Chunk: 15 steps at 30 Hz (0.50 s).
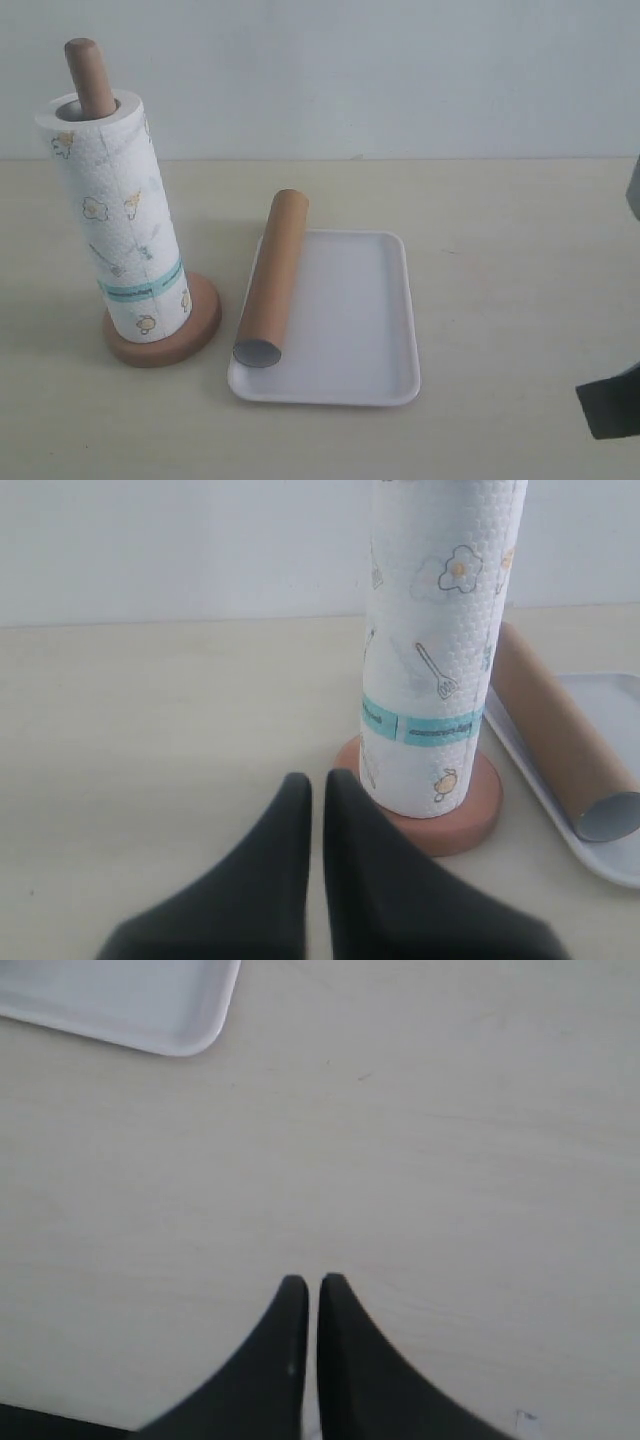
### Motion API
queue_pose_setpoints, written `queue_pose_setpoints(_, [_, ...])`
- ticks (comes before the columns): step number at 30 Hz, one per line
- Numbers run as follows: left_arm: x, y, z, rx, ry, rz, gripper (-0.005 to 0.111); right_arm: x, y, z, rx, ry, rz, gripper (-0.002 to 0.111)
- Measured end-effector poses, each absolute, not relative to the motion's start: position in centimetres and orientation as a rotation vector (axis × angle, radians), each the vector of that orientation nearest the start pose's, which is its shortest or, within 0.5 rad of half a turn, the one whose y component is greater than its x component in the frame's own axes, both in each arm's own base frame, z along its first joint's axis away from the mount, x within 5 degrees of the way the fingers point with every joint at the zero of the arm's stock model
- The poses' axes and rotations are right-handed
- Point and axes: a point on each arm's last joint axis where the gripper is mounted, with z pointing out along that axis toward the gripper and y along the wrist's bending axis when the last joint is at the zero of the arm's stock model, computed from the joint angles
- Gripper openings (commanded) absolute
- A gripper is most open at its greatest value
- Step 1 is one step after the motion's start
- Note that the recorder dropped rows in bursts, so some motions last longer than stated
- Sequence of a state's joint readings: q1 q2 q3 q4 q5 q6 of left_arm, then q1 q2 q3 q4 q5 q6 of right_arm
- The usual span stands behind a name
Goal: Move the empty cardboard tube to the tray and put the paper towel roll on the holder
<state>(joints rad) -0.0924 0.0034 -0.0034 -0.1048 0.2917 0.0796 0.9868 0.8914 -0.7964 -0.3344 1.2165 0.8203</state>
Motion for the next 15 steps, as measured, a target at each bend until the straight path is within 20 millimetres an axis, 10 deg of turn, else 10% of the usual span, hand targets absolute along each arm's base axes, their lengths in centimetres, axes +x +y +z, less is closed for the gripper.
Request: queue_pose_setpoints(15, [5.4, -0.8, 18.8, 0.085, 1.773, -0.109, 0.004, 9.3, 8.6, 24.5, -0.503, 2.146, 0.470, 0.004])
